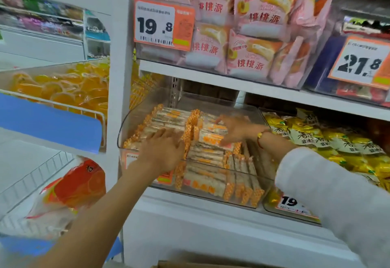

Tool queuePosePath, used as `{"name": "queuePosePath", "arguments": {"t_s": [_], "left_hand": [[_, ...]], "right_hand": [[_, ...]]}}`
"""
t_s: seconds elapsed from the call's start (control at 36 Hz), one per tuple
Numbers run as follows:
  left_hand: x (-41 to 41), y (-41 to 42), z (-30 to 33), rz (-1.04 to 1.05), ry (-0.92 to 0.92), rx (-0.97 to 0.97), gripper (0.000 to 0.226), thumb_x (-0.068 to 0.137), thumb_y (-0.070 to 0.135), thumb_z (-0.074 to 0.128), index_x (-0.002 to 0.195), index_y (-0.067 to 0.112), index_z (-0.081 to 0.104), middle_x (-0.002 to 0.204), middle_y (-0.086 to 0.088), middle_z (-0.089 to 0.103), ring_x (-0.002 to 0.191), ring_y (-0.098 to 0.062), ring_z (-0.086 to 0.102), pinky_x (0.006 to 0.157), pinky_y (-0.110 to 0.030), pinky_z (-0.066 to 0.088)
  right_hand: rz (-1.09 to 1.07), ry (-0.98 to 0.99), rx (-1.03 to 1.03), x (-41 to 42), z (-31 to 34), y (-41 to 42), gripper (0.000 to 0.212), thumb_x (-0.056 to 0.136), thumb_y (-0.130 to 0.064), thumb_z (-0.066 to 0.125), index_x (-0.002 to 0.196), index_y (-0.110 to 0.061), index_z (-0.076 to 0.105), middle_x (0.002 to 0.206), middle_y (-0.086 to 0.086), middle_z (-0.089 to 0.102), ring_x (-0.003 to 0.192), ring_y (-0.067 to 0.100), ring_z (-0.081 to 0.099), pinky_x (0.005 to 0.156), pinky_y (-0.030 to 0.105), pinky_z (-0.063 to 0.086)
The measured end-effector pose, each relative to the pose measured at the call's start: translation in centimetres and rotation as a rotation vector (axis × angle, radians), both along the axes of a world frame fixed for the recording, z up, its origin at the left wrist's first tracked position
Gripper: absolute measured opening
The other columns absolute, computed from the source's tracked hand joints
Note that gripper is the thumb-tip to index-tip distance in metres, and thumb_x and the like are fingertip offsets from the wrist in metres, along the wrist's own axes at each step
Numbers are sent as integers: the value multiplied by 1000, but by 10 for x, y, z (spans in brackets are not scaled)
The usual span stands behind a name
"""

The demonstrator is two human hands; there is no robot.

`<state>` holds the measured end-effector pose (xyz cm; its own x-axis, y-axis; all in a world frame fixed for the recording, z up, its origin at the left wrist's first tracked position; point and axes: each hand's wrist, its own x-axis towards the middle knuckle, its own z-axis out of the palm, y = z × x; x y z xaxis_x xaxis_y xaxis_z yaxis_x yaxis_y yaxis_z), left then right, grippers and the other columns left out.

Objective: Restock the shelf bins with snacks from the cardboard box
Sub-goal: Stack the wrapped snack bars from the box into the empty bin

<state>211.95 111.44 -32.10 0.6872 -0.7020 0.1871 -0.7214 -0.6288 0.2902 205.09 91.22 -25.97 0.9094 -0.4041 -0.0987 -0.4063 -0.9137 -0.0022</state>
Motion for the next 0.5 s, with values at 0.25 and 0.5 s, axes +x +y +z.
{"name": "queuePosePath", "arguments": {"t_s": [0.25,0.5], "left_hand": [[3,-2,-6,20,-48,138,66,93,43,0,153,20,17,160,-1,14,147,-22,11,118,-38,12],[5,-3,-5,22,-7,114,52,103,37,16,152,22,19,160,2,15,147,-19,10,119,-39,11]], "right_hand": [[-28,-193,147,23,-58,3,65,97,-23,43,154,-24,12,161,2,5,148,23,-2,117,48,9],[5,-285,35,24,-69,3,71,97,-20,45,154,-12,5,162,9,0,149,25,2,119,49,9]]}}
